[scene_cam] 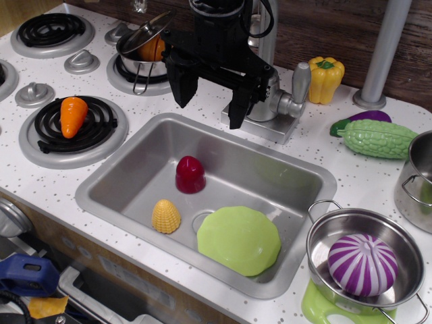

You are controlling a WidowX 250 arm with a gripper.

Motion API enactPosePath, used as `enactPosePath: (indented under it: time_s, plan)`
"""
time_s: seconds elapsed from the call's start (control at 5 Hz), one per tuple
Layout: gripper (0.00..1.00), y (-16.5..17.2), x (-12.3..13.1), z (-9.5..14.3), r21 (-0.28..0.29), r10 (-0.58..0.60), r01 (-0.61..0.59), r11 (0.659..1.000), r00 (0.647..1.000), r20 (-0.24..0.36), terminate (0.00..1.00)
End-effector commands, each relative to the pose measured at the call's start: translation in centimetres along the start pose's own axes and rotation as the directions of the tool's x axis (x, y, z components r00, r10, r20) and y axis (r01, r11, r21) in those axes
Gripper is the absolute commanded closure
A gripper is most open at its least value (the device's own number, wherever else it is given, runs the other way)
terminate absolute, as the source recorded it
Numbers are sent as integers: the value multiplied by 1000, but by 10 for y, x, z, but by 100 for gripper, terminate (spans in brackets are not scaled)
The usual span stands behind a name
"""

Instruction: Turn faucet front to left

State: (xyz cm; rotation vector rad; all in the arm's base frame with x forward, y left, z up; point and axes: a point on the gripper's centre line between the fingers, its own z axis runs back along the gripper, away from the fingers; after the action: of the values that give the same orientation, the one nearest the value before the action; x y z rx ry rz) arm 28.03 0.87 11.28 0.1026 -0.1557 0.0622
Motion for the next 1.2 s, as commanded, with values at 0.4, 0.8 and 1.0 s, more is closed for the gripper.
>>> enactPosePath:
  time_s: [0.4, 0.8, 1.0]
  plan:
    - [0, 8, 20, -12, 43, 42, -51, 998, 982, 183, 0]
    - [0, 18, 44, -13, 61, 72, -96, 994, 947, 312, 0]
    - [0, 20, 54, -3, 62, 78, -104, 993, 941, 330, 0]
